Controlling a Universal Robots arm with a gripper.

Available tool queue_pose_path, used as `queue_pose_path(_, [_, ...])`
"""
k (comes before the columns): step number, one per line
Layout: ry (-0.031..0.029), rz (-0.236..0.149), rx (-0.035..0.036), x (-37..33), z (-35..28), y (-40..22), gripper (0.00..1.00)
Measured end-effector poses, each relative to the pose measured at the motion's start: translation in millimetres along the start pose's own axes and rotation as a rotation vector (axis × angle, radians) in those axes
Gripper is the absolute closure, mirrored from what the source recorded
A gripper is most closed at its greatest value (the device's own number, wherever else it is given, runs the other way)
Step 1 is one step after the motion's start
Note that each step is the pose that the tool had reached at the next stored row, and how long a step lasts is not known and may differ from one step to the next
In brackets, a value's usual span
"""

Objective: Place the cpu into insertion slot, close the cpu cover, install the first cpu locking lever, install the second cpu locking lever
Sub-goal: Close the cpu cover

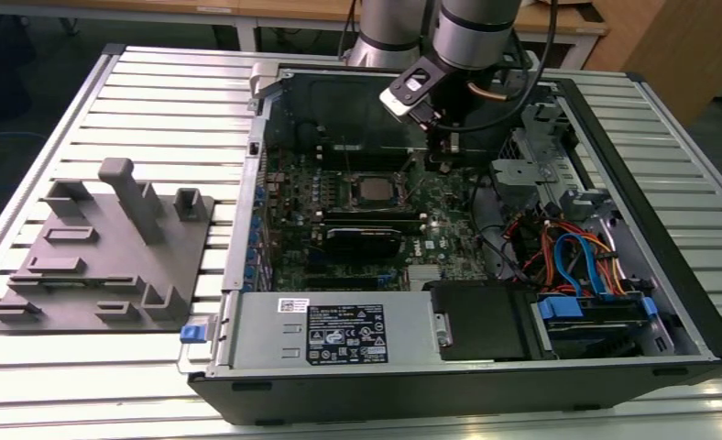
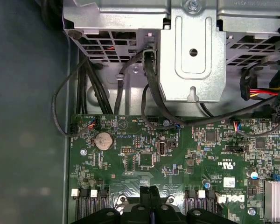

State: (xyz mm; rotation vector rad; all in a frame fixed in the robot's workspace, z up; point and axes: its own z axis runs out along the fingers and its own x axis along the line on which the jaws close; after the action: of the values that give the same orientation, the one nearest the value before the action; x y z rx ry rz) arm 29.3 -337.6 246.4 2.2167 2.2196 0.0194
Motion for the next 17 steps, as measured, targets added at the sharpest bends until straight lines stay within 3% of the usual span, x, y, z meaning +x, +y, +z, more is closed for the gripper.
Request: queue_pose_path(17, [0.0,0.0,0.0,0.0,-0.1,-6.9,0.9])
